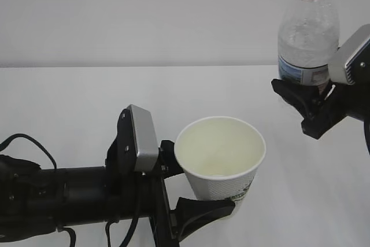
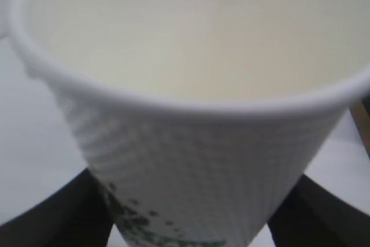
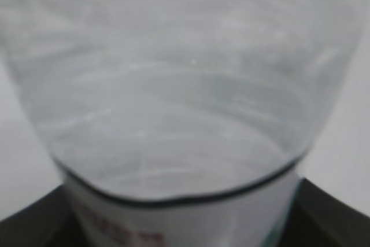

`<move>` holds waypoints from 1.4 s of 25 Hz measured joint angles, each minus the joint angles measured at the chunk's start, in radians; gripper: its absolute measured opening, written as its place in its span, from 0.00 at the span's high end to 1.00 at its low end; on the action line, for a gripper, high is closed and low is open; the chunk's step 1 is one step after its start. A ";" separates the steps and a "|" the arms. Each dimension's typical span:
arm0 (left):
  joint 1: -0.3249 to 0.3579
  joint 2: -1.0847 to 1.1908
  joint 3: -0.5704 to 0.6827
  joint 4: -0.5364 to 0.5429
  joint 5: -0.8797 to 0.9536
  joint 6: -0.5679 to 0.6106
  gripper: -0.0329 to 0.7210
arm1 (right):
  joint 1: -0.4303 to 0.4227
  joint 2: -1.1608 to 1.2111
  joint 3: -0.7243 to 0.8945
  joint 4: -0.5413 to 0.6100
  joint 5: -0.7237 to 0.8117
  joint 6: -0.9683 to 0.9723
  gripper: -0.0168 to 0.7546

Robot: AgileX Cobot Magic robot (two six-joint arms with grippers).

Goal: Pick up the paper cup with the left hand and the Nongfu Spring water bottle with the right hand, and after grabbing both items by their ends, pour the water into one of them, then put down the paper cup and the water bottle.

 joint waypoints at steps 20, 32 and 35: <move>0.000 -0.070 -0.012 0.000 0.089 -0.015 0.24 | 0.000 -0.001 -0.032 -0.116 0.068 -0.031 0.30; 0.000 -0.130 -0.029 -0.022 0.135 -0.101 0.26 | 0.000 -0.111 -0.101 -0.243 0.178 -0.031 0.30; 0.000 -0.132 -0.073 0.006 0.167 -0.142 0.26 | 0.000 -0.124 -0.105 -0.255 0.180 -0.031 0.30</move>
